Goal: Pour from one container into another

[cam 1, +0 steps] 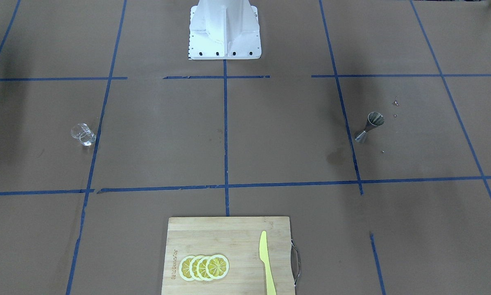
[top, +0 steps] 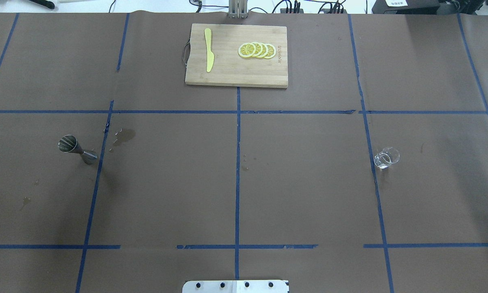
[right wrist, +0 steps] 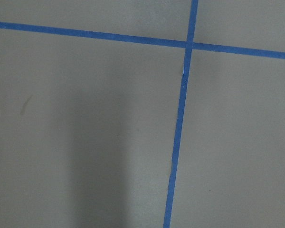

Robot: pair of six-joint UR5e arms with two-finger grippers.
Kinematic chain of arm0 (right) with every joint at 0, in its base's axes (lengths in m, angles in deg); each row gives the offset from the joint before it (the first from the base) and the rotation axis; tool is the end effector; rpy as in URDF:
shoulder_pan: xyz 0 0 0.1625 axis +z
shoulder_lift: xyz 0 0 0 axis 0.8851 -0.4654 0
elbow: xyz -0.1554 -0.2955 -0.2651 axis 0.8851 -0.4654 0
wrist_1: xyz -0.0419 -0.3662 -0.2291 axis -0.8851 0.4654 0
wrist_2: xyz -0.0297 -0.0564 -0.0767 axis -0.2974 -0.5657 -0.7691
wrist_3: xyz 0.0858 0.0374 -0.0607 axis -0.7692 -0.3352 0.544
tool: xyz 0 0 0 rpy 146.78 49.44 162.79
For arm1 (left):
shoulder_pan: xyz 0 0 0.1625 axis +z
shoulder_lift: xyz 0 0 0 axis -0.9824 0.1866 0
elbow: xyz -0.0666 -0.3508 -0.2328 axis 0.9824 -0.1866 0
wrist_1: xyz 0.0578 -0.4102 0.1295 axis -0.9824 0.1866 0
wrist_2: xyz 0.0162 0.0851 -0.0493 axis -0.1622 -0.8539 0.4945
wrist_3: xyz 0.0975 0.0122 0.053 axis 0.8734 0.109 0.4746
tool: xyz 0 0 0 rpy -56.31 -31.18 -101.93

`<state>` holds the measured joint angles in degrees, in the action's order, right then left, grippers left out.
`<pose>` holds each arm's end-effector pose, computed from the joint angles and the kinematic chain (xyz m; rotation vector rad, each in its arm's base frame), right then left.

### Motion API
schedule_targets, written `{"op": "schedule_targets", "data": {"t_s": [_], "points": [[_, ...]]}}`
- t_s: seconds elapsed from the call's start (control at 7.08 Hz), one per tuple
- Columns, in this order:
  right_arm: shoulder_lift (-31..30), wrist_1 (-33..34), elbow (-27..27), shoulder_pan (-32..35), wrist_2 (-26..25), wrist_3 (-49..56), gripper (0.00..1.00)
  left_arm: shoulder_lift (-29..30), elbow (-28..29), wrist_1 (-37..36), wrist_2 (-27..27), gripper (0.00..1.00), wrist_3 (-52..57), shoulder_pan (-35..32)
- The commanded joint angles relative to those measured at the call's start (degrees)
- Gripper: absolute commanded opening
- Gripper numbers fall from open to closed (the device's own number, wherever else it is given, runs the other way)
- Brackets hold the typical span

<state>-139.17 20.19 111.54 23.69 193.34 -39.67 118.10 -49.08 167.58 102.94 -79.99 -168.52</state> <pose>0.0236 -0.4372 0.6123 0.0241 -0.7863 -0.1110 -0.0469 -0.4800 0.6175 0.1247 0.7978 0.1775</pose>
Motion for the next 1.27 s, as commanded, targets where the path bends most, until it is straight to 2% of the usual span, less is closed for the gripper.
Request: {"op": "schedule_targets", "data": {"t_s": [0.0, 0.28, 0.56, 0.71, 1.13], "points": [[0.00, 0.00, 0.18, 0.00, 0.00, 0.29, 1.00, 0.08, -2.20, 1.92, 0.02, 1.00, 0.18, 0.24], [0.00, 0.00, 0.35, 0.00, 0.17, 0.11, 1.00, 0.08, -2.20, 9.44, 3.77, 1.00, -0.25, 0.85], [0.09, 0.00, 0.53, -0.09, 0.35, -0.32, 1.00, -0.18, -1.68, 22.18, 3.45, 1.00, -1.65, 3.64], [0.09, 0.00, 0.53, -0.09, 0.35, -0.33, 1.00, -0.19, -1.67, 27.72, 2.93, 1.00, -10.71, 7.15], [0.00, 0.00, 0.53, 0.00, 2.01, -0.33, 1.00, -4.30, -1.50, 53.27, -14.60, 1.00, -37.26, 21.20]]}}
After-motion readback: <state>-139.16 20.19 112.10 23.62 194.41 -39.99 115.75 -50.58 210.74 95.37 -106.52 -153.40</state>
